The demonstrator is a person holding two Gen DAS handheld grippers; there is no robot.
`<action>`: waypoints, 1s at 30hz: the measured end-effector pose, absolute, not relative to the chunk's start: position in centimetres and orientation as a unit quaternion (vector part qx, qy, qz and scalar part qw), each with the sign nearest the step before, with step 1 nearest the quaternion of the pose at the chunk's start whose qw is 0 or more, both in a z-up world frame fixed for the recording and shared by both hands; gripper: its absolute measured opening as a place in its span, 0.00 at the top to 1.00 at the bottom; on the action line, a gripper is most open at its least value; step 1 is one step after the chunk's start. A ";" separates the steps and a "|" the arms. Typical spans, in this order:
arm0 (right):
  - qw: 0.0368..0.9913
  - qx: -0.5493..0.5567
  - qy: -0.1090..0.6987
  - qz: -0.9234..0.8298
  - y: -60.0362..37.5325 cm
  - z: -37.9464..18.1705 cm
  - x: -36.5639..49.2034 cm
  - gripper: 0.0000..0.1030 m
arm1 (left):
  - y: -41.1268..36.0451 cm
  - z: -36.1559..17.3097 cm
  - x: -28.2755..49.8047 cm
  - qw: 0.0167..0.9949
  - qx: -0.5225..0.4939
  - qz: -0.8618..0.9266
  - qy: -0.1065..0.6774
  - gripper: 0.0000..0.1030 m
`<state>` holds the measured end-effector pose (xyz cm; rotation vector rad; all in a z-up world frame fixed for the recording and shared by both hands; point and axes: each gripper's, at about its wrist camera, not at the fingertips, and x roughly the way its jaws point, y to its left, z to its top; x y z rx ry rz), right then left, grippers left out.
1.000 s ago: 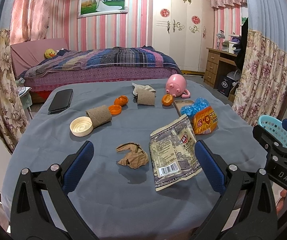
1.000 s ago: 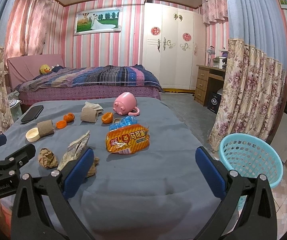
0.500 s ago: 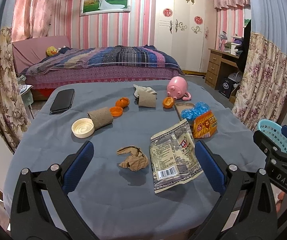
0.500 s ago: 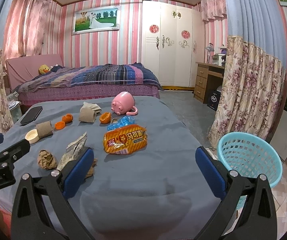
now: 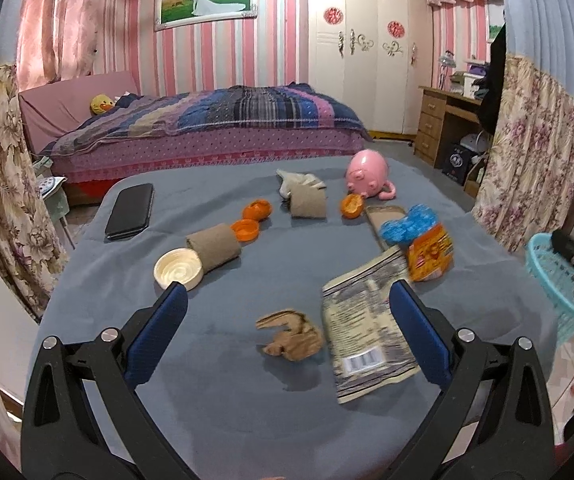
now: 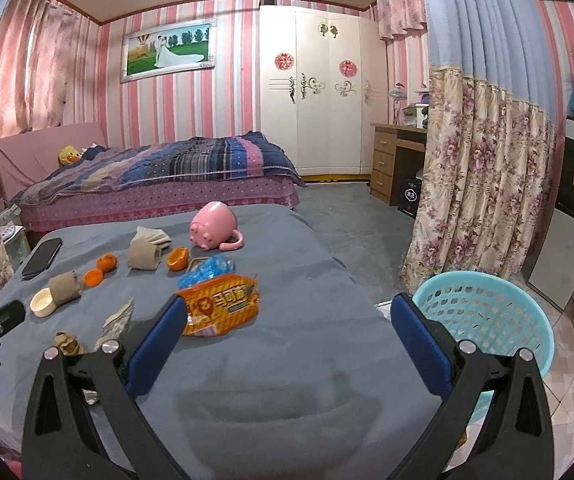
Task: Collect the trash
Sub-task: 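Grasp the crumpled brown paper with the left tool while the right tool grasps the silver wrapper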
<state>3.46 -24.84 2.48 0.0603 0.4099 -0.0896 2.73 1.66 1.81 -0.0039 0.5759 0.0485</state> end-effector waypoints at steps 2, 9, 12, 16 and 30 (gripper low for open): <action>0.978 0.029 0.203 -0.045 -25.0 2.2 3.9 0.04 | 2.5 1.1 3.0 0.956 -0.002 0.030 0.292 0.05; 0.965 0.020 0.257 -0.041 -24.2 -0.2 5.8 0.04 | 5.0 -1.9 3.7 0.946 -0.010 0.037 0.321 0.05; 0.964 0.012 0.259 -0.061 -23.8 -1.3 6.2 0.04 | 5.4 -3.6 4.3 0.941 -0.015 0.030 0.337 0.05; 0.961 0.011 0.269 -0.063 -23.5 -2.2 6.9 0.04 | 4.6 -5.0 5.4 0.938 -0.009 0.019 0.345 0.05; 0.963 0.019 0.270 -0.013 -22.2 -1.7 6.7 0.04 | 3.3 -6.7 7.5 0.930 -0.030 -0.048 0.364 0.51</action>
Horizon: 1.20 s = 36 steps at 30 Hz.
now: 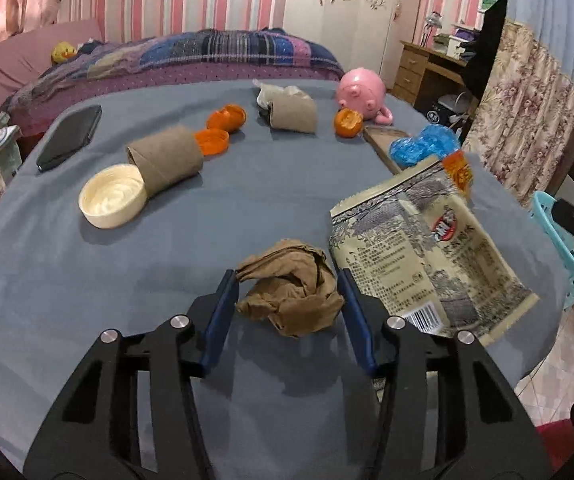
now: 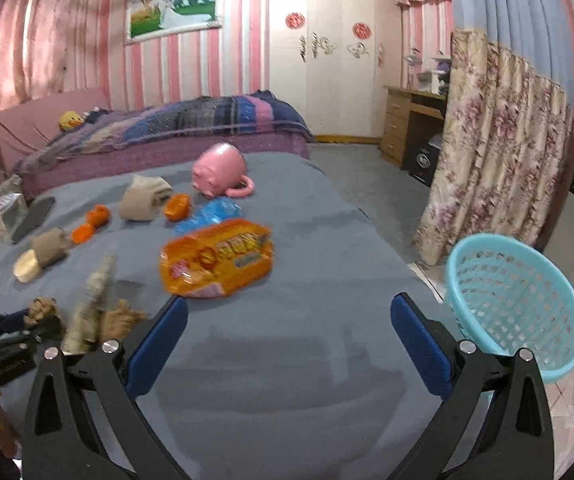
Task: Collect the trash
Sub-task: 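Grasp the crumpled brown paper with the left tool while the right tool grasps the silver wrapper, then carry the brown paper and silver wrapper in both tools over the blue basket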
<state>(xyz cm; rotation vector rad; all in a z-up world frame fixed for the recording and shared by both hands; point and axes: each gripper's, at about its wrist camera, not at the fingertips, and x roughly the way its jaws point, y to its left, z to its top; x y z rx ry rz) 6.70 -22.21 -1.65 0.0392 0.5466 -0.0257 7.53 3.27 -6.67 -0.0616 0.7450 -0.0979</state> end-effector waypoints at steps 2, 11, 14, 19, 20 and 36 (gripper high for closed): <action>0.963 0.017 0.269 0.008 -21.1 -1.2 6.5 0.04 | 3.7 -6.1 6.8 0.934 -0.022 -0.041 0.354 0.51; 0.955 0.002 0.291 0.057 -14.9 -2.0 5.7 0.05 | 8.8 -4.3 3.0 0.943 -0.006 0.026 0.332 0.51; 0.950 -0.017 0.306 0.069 -12.6 -3.1 5.7 0.17 | 10.8 -4.7 2.1 0.940 -0.019 0.045 0.337 0.51; 0.942 -0.020 0.323 0.092 -10.4 -3.9 5.5 0.48 | 13.3 -4.9 0.9 0.939 -0.034 0.066 0.336 0.51; 0.940 -0.021 0.325 0.096 -10.0 -3.9 5.5 0.56 | 13.5 -4.9 0.9 0.939 -0.036 0.068 0.335 0.51; 0.933 -0.045 0.316 0.163 -6.8 -3.0 7.4 0.98 | 14.5 -3.8 0.6 0.941 -0.036 0.093 0.323 0.51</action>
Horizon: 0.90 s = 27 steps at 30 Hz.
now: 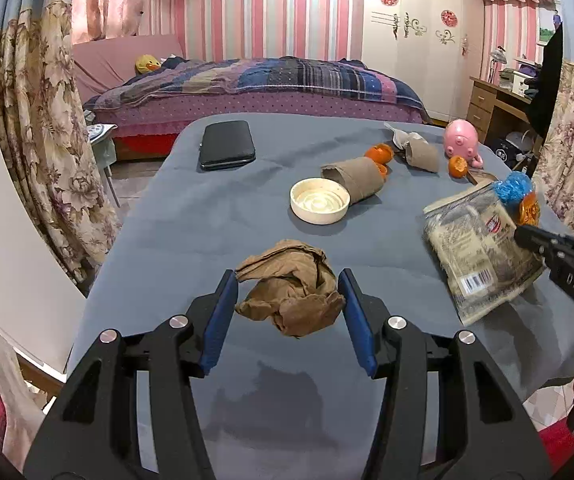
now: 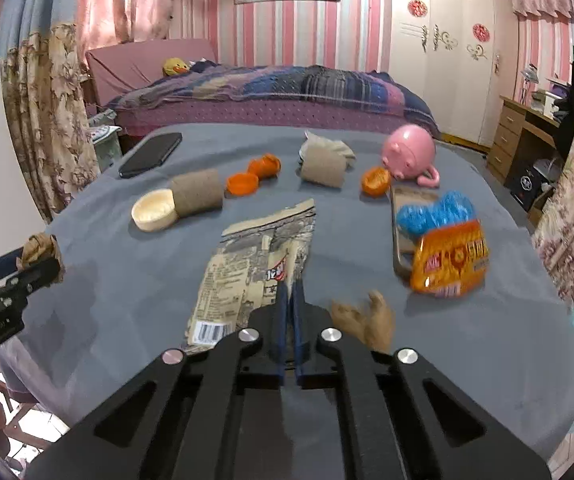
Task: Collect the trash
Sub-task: 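Carry the brown paper and silver wrapper in both tools over the blue basket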
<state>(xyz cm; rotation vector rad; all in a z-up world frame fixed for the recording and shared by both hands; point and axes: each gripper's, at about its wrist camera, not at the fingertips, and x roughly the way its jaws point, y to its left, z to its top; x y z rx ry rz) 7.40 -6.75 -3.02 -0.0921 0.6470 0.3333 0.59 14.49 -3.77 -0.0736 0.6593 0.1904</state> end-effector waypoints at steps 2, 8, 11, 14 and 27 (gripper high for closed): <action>0.934 -0.047 0.313 0.165 -6.8 -2.7 7.8 0.98 | 14.6 -3.6 0.5 0.941 -0.040 0.095 0.322 0.51; 0.941 -0.038 0.293 0.167 -8.2 -0.6 8.9 0.98 | 14.4 -2.3 0.9 0.943 -0.039 0.103 0.315 0.51; 0.946 -0.028 0.281 0.160 -10.0 0.9 9.1 0.98 | 13.8 -1.1 1.3 0.946 -0.034 0.103 0.305 0.51; 0.950 -0.023 0.273 0.147 -12.2 2.2 9.5 0.98 | 12.7 0.1 2.0 0.951 -0.030 0.098 0.292 0.51; 0.964 0.009 0.261 0.049 -25.7 4.3 10.3 0.98 | 4.0 2.1 6.1 0.960 -0.023 0.038 0.275 0.51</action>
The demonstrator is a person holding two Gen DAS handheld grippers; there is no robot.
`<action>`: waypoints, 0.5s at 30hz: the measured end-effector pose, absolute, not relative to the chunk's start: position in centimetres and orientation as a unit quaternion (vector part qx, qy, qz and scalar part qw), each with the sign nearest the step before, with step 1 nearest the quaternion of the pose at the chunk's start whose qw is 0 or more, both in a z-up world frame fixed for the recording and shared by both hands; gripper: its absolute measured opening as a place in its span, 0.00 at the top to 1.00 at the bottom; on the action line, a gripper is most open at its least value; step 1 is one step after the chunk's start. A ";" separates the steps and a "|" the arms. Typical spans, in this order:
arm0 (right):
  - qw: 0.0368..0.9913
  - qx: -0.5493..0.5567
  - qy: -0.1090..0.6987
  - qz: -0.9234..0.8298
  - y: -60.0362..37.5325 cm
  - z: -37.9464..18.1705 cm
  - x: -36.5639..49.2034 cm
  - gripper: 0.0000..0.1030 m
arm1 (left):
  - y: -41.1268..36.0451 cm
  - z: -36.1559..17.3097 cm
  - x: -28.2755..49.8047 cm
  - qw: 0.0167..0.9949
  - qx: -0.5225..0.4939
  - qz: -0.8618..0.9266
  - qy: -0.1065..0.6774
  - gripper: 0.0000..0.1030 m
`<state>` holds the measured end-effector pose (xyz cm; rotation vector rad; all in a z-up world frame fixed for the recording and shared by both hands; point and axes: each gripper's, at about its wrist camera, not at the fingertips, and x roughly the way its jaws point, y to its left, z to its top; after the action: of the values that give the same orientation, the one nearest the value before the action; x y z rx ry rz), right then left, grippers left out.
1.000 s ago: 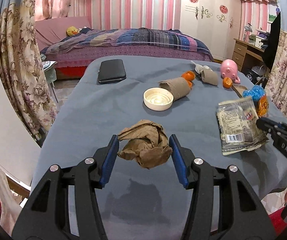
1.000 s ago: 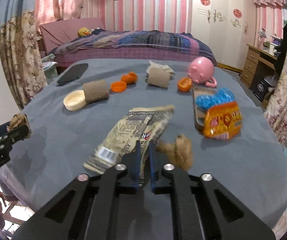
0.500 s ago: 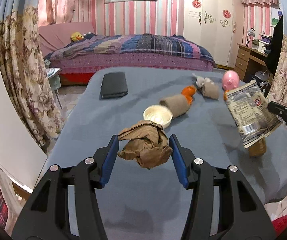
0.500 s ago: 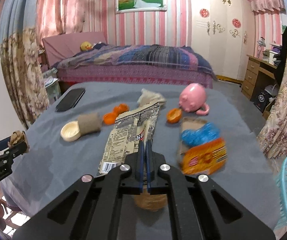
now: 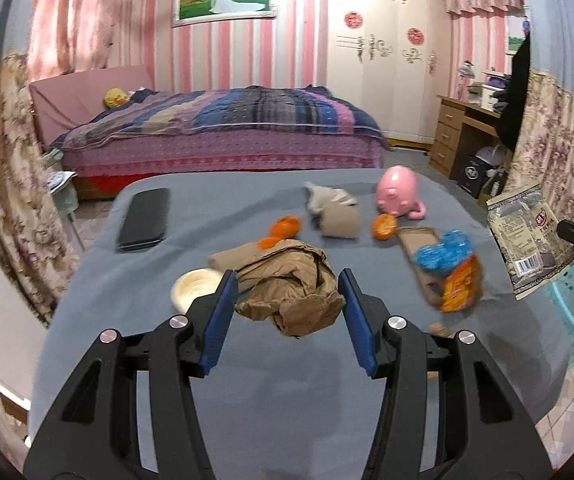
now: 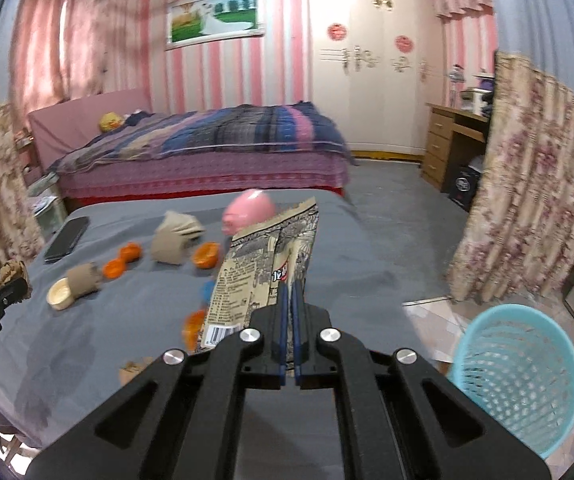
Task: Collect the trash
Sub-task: 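Carry the brown paper and silver wrapper in both tools over the blue basket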
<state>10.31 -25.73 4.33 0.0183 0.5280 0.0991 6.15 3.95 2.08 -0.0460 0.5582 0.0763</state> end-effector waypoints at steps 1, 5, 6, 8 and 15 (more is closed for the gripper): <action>0.965 0.010 0.260 0.045 -26.3 4.4 10.3 0.98 | 3.2 2.1 6.4 0.961 -0.023 0.032 0.275 0.51; 0.967 0.015 0.253 0.017 -29.8 4.6 10.0 0.98 | 0.2 2.3 7.5 0.961 -0.020 0.007 0.277 0.51; 0.968 0.017 0.252 0.008 -30.7 4.6 9.8 0.98 | -1.1 2.3 7.9 0.961 -0.013 -0.002 0.277 0.51; 0.968 0.022 0.252 -0.008 -32.4 4.4 9.4 0.98 | -2.7 2.3 8.5 0.961 -0.006 -0.013 0.278 0.51; 0.962 0.047 0.258 -0.076 -39.7 3.3 8.1 0.98 | -9.7 2.1 10.8 0.956 0.012 -0.074 0.282 0.51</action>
<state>8.09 -39.66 3.26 0.0946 0.5223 -0.1535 10.81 -9.75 2.07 0.0235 0.5724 -0.1501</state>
